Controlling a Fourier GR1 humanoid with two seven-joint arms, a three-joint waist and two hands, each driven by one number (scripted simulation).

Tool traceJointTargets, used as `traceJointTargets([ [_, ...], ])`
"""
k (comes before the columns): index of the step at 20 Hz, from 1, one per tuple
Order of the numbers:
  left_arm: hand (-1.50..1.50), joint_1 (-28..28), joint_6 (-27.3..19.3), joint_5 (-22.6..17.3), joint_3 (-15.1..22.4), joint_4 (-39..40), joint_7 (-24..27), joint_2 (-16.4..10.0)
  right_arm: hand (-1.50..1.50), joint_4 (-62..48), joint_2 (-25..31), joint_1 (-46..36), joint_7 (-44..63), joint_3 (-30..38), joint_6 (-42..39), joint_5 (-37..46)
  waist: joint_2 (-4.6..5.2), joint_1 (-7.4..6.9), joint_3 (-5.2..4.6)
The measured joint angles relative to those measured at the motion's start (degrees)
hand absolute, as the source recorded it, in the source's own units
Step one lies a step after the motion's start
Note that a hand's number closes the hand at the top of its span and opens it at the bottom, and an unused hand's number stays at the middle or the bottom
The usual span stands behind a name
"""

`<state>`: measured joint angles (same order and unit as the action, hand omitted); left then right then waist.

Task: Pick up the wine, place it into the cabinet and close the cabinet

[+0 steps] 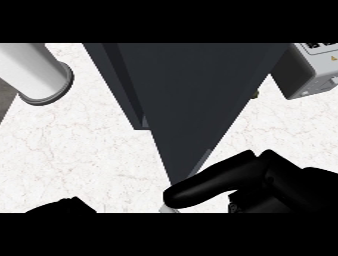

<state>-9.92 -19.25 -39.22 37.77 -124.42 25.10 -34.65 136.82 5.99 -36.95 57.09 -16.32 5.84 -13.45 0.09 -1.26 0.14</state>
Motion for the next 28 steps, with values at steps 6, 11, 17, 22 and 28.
traceJointTargets([
  [6, 1.50, -8.12, 9.20, -8.08, -12.56, -1.79, 3.51, -8.10, 1.50, -2.40, -4.31, -4.80, 0.78, -9.83, 2.87, 3.26, -0.46, -0.51, -0.27],
  [11, 1.50, -14.28, 18.28, -12.84, -20.86, 0.05, 6.21, -12.52, 1.50, -11.58, -5.46, -12.58, -2.51, -15.55, 7.72, 5.92, -0.50, -1.09, -0.32],
  [17, 1.50, -16.41, 27.92, -19.09, -28.87, 3.46, 5.97, -16.29, 1.50, -27.14, -5.82, -23.53, -9.01, -18.19, 15.61, 8.03, -0.29, -1.56, -0.33],
  [22, 1.50, -18.31, 33.19, -23.28, -34.24, 4.65, 5.01, -18.29, 1.50, -41.06, -5.94, -30.13, -15.84, -16.49, 18.42, 6.64, -0.02, -2.01, -0.29],
  [28, 1.50, -17.72, 37.15, -25.89, -38.23, 7.70, 3.74, -19.01, 1.50, -58.36, -5.98, -35.94, -24.92, -12.68, 18.93, 1.83, 0.38, -2.14, -0.29],
])
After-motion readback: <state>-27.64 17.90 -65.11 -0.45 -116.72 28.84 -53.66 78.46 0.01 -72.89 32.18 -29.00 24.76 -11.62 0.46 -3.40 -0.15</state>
